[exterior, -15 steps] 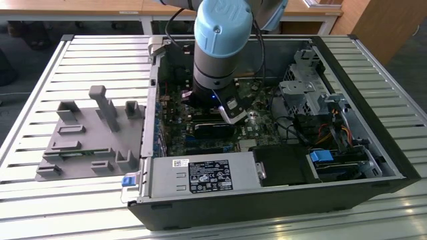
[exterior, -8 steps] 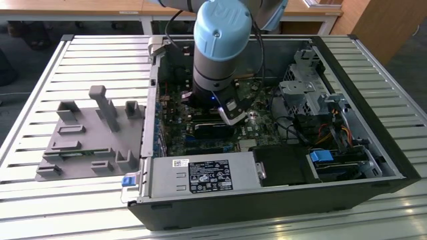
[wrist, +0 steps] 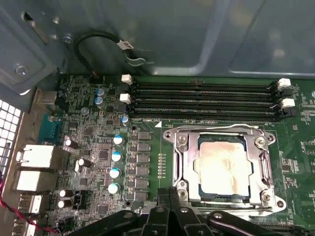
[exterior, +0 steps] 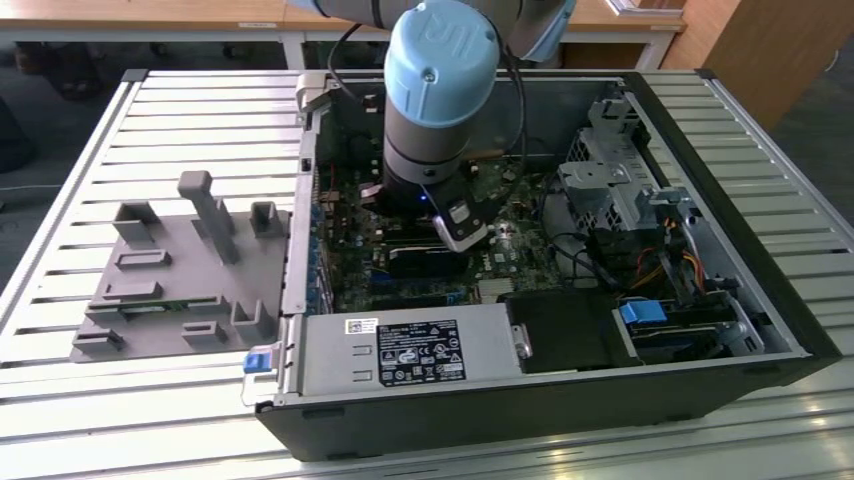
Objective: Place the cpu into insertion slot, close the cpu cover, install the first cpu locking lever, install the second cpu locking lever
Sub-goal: 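Install the second cpu locking lever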
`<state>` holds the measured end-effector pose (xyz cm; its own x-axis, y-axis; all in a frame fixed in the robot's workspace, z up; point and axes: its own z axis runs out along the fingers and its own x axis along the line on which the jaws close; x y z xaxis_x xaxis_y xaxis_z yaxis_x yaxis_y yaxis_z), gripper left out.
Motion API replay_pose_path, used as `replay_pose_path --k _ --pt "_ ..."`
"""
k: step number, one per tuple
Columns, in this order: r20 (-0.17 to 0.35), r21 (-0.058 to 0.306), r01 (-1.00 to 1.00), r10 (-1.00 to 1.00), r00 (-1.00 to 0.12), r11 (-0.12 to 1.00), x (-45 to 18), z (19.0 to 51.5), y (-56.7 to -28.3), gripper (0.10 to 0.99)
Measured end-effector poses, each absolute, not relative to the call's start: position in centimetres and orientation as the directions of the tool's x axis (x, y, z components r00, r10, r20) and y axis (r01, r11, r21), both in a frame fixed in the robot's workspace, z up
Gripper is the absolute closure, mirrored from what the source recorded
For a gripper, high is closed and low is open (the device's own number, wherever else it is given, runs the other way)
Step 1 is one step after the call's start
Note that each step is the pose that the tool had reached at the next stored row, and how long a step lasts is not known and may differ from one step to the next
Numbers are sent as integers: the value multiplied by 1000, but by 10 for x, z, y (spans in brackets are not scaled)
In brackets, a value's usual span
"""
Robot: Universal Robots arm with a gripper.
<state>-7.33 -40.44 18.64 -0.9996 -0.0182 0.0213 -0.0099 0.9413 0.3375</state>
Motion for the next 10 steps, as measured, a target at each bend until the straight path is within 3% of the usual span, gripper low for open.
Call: replay_pose_path --k 10 --pt "20 342 -10 -18 -1000 940 -74 188 -406 984"
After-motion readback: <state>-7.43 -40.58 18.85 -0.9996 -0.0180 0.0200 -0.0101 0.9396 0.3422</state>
